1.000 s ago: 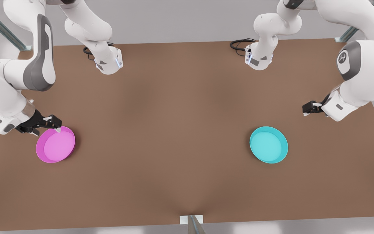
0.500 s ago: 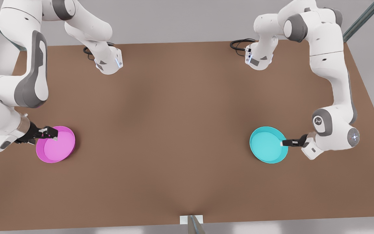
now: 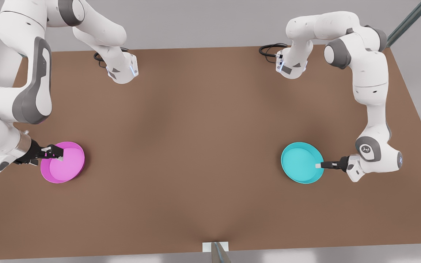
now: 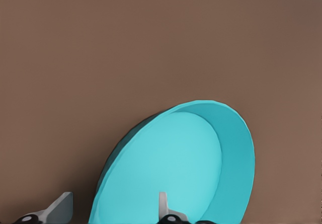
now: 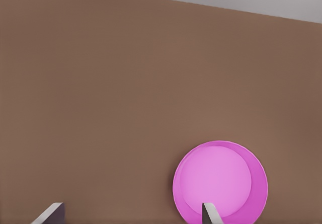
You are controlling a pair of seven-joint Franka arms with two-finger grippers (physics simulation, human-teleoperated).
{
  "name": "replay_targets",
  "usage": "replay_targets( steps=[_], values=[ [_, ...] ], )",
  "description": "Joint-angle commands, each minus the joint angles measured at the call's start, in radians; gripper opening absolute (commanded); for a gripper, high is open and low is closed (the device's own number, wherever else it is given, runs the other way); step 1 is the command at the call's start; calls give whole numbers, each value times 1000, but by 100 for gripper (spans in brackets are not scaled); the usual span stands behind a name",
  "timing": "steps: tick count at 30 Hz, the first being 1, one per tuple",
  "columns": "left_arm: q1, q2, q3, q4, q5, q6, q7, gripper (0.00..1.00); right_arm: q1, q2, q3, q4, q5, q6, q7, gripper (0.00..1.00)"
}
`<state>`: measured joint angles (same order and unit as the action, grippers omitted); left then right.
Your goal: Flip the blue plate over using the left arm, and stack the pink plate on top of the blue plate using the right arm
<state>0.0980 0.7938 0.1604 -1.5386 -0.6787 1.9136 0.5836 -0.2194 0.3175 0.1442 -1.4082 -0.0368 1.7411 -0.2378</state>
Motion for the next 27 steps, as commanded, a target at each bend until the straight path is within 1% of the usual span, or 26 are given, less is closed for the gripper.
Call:
replay_targets(
  steps=[1,3,5,6,11,14,15,17,19,20,27],
  values=[
    [0,1,1,0,-24,-1,1,70,0,0,0,0,0,0,0,100],
    [0,12,1,0,-19,-4,2,63,0,3,0,0,0,0,0,100],
    [-1,10,4,0,-7,-1,2,61,0,3,0,0,1,0,0,100],
    [-1,10,10,2,31,-1,1,59,0,3,0,0,1,0,0,100],
    [-3,13,10,17,100,-1,-11,55,0,5,0,0,0,0,0,100],
    [-9,5,10,6,100,2,-47,47,2,5,0,0,0,-2,0,100],
    [-11,4,10,2,102,2,-60,46,2,3,2,0,0,-2,0,100],
    [-14,-2,5,-3,171,10,-88,43,2,3,11,0,0,-2,0,100],
    [-17,-15,2,-31,171,48,-106,41,2,5,11,0,0,-2,0,100],
    [-18,-21,1,-32,171,65,-128,36,0,5,11,0,0,2,0,100],
    [-23,-44,-22,-72,171,137,-151,36,0,6,11,0,0,0,3,100]
  ],
)
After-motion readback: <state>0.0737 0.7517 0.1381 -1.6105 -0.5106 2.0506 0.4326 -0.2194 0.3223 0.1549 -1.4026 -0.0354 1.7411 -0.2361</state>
